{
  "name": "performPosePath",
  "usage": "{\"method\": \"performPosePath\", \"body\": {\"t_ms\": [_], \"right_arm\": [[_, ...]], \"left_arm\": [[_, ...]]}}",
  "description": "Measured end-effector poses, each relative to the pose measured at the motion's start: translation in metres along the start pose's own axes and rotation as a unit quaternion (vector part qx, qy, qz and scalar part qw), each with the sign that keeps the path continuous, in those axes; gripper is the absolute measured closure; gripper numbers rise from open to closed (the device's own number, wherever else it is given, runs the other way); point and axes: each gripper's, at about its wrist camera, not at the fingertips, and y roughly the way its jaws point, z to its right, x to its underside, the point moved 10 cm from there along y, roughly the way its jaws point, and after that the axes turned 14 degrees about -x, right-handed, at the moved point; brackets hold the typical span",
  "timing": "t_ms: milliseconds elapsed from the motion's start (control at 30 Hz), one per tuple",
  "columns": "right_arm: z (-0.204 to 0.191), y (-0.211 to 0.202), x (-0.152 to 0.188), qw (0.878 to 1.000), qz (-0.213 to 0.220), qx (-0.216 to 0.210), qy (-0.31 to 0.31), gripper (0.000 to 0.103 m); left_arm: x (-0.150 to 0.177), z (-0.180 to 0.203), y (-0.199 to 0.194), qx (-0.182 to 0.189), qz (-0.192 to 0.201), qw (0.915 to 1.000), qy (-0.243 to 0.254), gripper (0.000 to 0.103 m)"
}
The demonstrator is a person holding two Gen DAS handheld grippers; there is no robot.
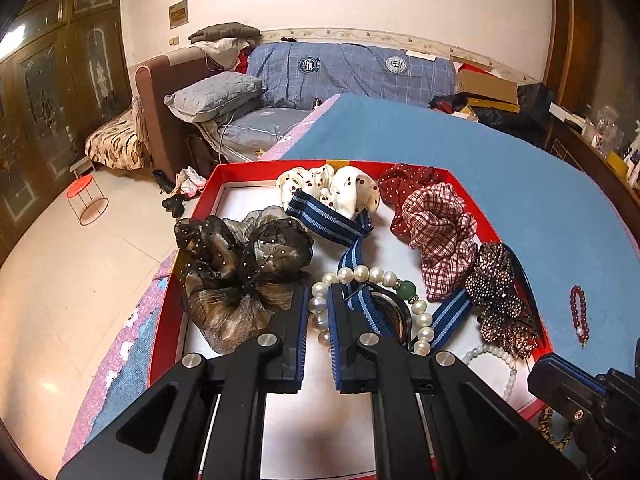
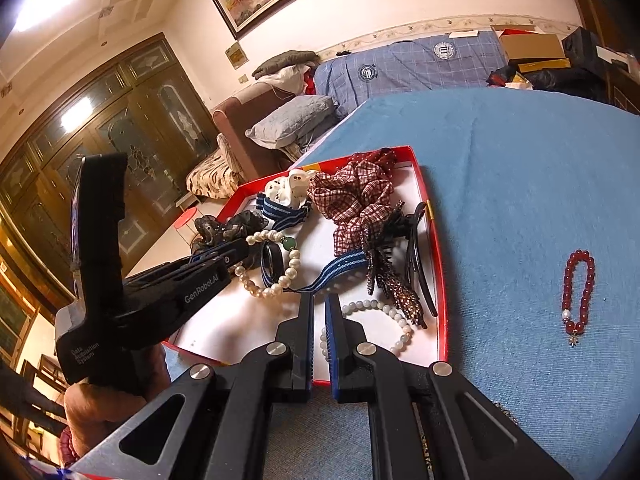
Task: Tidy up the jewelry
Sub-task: 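Lower both bracelets into the box and open both tools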
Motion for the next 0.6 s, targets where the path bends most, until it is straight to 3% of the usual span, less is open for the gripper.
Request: {"method": "performPosePath", "body": {"t_ms": [600], "right_arm": [[0.0000,0.0007,0.0017,1.000,-0.001,0.006,0.005,0.096]], "left_arm": [[0.0090,0.0029,0.0080,-0.026,-0.010,0.9992,0.030,0.094]]}}
